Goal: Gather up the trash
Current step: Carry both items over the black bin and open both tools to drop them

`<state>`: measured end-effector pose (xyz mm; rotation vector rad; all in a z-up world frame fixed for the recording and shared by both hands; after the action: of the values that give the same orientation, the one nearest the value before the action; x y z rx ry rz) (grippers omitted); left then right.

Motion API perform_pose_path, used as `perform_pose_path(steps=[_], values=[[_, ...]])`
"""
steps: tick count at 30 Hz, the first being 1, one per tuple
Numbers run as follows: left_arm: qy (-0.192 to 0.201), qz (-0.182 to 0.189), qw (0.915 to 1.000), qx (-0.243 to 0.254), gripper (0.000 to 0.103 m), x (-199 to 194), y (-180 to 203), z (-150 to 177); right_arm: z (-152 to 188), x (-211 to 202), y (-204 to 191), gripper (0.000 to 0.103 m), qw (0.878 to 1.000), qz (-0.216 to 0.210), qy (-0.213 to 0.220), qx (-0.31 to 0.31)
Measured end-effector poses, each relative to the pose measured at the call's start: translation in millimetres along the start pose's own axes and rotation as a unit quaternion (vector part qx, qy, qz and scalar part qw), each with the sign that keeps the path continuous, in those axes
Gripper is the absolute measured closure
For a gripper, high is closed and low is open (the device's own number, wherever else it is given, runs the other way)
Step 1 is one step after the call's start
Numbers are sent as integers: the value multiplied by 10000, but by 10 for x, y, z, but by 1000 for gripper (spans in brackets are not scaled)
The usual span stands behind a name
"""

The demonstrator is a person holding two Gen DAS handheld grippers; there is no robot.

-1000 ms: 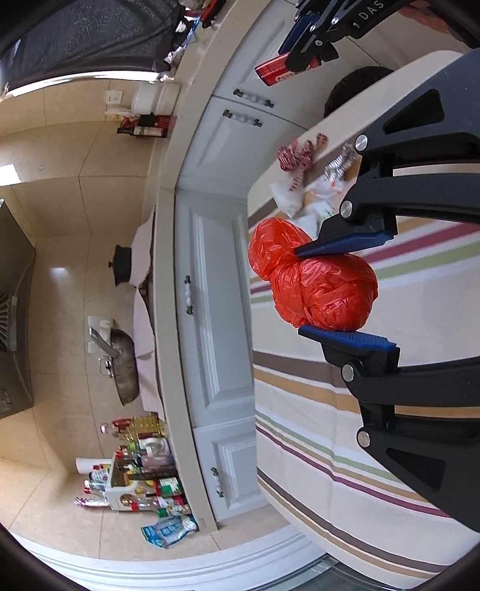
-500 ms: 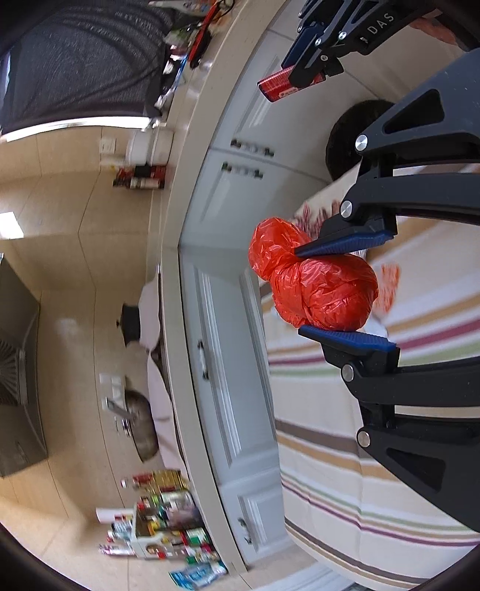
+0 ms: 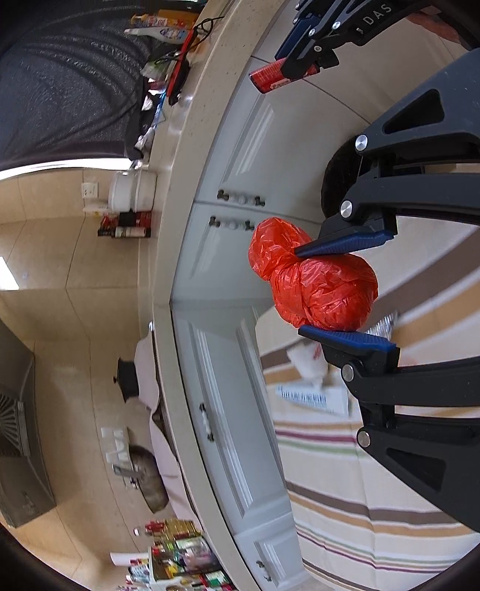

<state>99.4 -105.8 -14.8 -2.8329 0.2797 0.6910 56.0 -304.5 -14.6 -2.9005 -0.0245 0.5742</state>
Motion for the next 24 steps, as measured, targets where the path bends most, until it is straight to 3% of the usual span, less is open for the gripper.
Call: perform_pose_path(steps=[14,24], values=[[-324,489,9981,207,66,566,700,-142,86,317,558,80,9990,388,-92,213],[-799,565,9944,407,66,915,995,-26,155,591,729,79,9982,427,-262,319]])
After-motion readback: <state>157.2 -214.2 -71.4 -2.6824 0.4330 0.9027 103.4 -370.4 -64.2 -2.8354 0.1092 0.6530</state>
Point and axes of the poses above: each gripper's, at about its wrist camera, not at the fingertips, and x roughly the way its jaws point, y to its right, z to its underside, the point moved 5 cm from there along x, roughly the way its jaws point, and after that the axes turned 9 degrees about x, right-handed, at the moved point
